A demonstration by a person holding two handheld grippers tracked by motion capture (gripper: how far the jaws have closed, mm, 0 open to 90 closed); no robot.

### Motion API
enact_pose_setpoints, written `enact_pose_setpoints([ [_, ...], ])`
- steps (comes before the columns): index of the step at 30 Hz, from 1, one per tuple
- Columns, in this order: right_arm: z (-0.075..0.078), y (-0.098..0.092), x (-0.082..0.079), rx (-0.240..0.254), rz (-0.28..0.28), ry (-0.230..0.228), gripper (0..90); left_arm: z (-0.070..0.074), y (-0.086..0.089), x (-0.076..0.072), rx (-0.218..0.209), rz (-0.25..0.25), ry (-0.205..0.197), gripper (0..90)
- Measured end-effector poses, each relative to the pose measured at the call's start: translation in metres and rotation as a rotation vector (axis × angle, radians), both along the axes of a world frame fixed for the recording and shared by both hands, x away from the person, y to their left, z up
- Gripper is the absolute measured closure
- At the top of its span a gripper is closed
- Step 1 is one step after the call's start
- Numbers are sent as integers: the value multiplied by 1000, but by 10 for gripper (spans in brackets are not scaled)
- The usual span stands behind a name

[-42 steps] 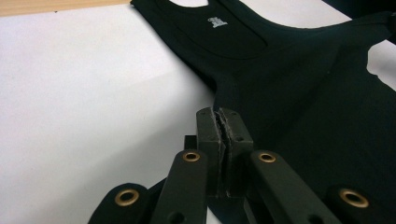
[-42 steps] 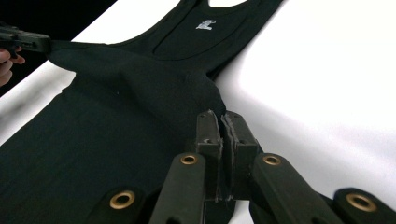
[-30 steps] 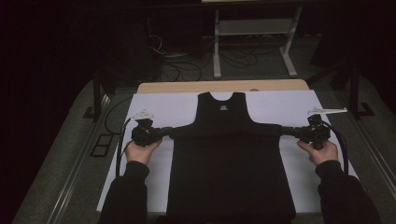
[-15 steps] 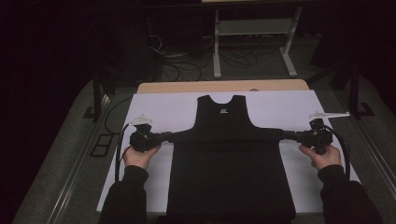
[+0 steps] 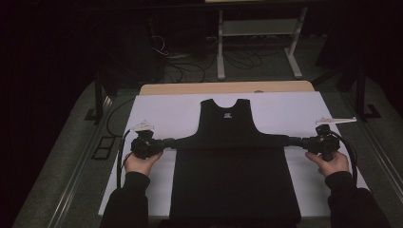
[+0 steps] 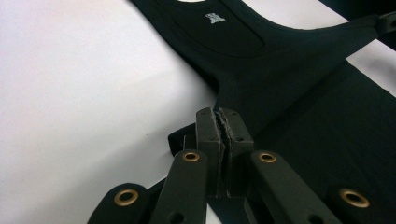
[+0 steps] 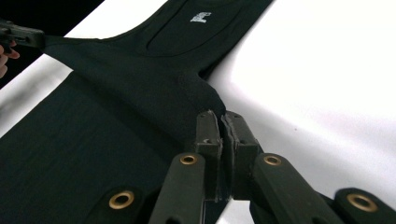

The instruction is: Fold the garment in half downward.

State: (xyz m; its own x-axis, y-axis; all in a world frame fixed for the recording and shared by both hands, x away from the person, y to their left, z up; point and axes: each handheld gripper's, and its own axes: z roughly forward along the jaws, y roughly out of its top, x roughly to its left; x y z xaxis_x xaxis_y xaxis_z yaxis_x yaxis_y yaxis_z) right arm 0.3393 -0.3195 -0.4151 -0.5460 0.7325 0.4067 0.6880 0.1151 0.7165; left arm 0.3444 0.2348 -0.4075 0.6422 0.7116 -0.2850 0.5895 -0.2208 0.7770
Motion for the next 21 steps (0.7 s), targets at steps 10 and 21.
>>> enact_pose_setpoints([
  [10,0,1,-5,-4,8,3,844,0,-1,-6,7,-7,7,866],
  [21,2,1,-12,-8,19,7,844,2,0,-13,17,-24,7,866],
])
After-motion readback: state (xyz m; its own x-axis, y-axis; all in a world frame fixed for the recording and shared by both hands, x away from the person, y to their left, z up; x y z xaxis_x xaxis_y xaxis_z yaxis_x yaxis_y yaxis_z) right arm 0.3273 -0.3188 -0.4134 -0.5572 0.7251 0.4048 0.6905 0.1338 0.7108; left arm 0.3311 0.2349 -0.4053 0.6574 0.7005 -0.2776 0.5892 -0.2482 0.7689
